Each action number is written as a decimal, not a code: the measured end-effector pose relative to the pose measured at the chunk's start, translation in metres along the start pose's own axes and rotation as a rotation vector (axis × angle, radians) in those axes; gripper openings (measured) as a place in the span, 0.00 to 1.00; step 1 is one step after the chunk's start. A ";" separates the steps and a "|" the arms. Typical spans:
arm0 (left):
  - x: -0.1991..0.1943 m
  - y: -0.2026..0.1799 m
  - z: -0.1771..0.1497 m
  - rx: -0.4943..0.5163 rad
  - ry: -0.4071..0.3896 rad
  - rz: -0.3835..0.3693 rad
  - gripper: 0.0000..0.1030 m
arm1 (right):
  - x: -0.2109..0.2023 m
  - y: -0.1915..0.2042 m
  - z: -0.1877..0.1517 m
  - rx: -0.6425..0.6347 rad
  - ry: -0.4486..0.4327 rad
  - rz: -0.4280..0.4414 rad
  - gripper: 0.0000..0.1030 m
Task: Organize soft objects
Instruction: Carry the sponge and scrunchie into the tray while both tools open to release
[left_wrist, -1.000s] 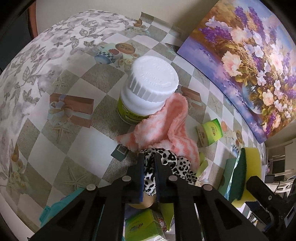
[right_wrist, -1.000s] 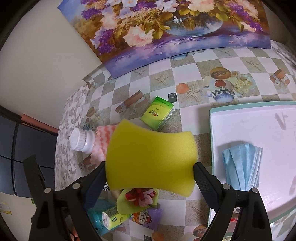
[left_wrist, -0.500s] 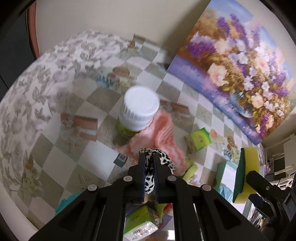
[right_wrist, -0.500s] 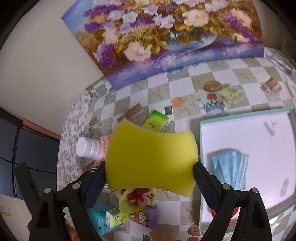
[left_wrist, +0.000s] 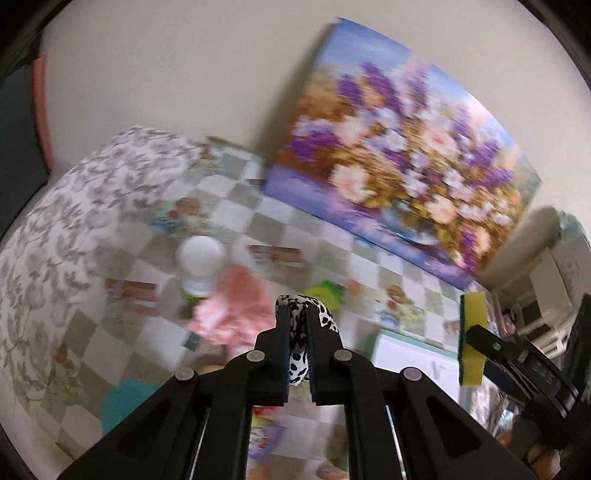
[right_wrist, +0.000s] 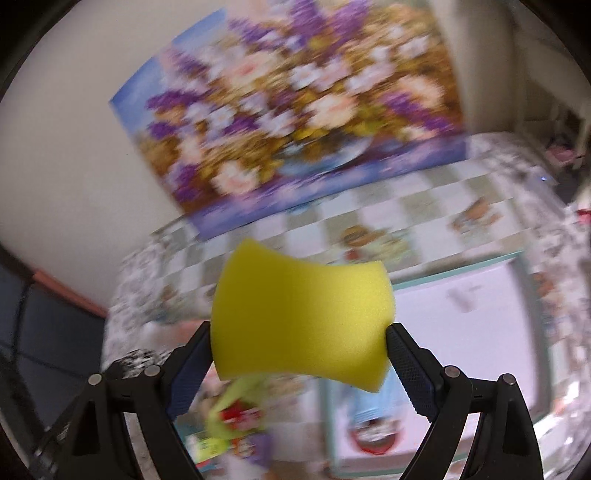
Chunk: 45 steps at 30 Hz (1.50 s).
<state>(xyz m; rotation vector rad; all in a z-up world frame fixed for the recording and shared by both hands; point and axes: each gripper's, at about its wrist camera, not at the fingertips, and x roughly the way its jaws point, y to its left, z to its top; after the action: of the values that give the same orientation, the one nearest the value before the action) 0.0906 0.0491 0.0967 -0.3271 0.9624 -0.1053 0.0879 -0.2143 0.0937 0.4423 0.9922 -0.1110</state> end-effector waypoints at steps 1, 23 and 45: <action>0.002 -0.012 -0.003 0.027 0.009 -0.013 0.07 | -0.003 -0.008 0.003 0.008 -0.012 -0.033 0.90; 0.106 -0.205 -0.067 0.359 0.196 -0.203 0.08 | 0.014 -0.207 0.001 0.292 0.058 -0.343 0.90; 0.111 -0.158 -0.046 0.249 0.259 -0.040 0.69 | 0.028 -0.171 0.005 0.173 0.099 -0.323 1.00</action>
<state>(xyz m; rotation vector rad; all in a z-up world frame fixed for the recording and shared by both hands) 0.1251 -0.1367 0.0361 -0.1037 1.1854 -0.3077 0.0574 -0.3680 0.0201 0.4453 1.1513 -0.4715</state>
